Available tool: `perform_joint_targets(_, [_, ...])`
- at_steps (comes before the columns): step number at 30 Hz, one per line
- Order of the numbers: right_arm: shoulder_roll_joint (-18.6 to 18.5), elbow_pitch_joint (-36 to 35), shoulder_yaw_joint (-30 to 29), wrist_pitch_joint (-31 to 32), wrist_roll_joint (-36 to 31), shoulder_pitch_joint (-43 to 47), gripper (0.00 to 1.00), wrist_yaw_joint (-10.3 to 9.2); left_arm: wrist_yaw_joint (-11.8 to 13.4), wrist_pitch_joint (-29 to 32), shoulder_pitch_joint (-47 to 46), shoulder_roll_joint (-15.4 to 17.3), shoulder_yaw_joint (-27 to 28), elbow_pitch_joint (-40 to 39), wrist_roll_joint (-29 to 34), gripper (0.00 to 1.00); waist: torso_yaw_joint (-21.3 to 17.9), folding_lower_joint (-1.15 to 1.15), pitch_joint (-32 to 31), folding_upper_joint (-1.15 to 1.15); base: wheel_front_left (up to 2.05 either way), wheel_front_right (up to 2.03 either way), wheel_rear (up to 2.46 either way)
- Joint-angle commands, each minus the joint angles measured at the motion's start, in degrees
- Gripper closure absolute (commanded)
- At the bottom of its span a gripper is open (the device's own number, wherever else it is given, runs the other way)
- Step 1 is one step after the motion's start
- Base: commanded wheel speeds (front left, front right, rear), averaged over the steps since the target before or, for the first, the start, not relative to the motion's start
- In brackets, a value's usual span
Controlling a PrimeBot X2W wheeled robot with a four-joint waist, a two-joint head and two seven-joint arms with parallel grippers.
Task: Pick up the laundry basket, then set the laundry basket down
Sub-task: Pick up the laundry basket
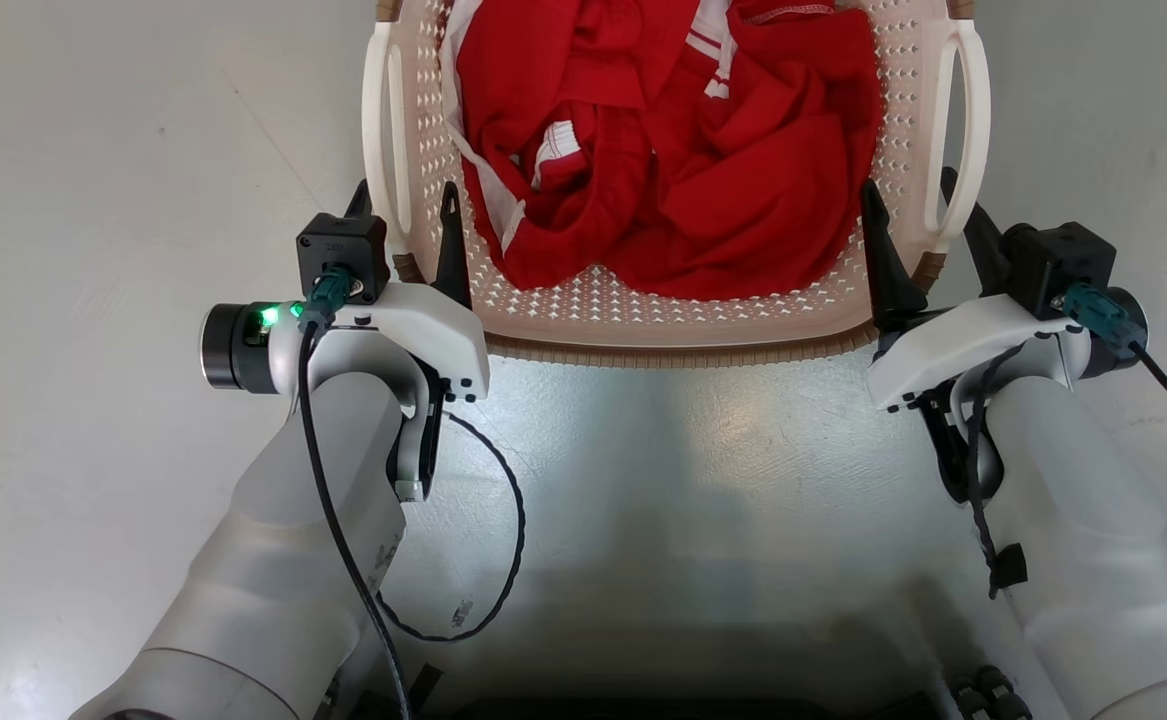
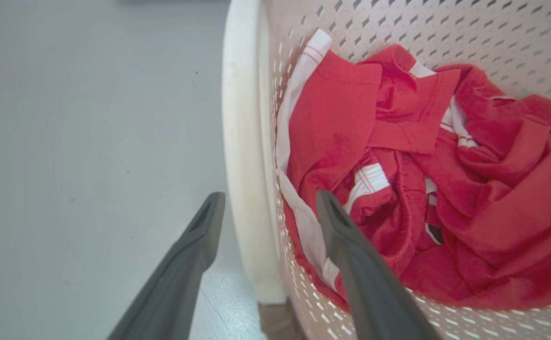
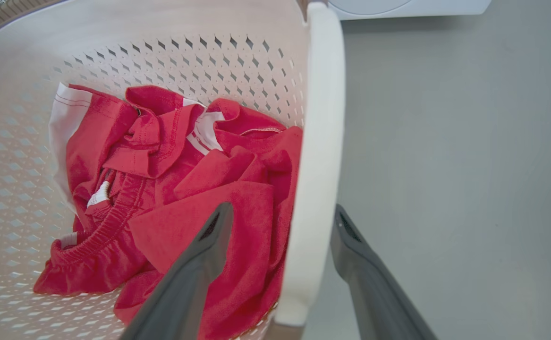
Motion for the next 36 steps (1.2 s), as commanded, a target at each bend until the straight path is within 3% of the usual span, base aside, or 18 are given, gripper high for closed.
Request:
perform_joint_targets(1, [0.9, -0.29, 1.14, -0.7, 0.48, 1.88, 0.0, 0.18, 0.65, -0.27, 0.81, 1.45, 0.76, -0.43, -0.57, 0.0, -0.01, 0.0, 0.05, 0.0, 0.0, 0.0, 0.0])
perform_joint_targets(26, [0.9, -0.1, 0.83, -0.7, 0.6, 2.07, 0.0, 0.18, 0.58, -0.27, 0.76, 1.45, 0.06, -0.17, -1.36, 0.0, -0.05, 0.0, -0.2, 0.0, 0.0, 0.0, 0.0])
perform_joint_targets(36, [0.9, 0.01, 0.51, -0.7, 0.54, 2.01, 0.0, 0.18, 0.63, -0.27, 0.72, 1.45, -0.34, -0.05, -1.74, 0.05, 0.26, 0.0, -0.16, 0.0, 0.0, 0.0, 0.0])
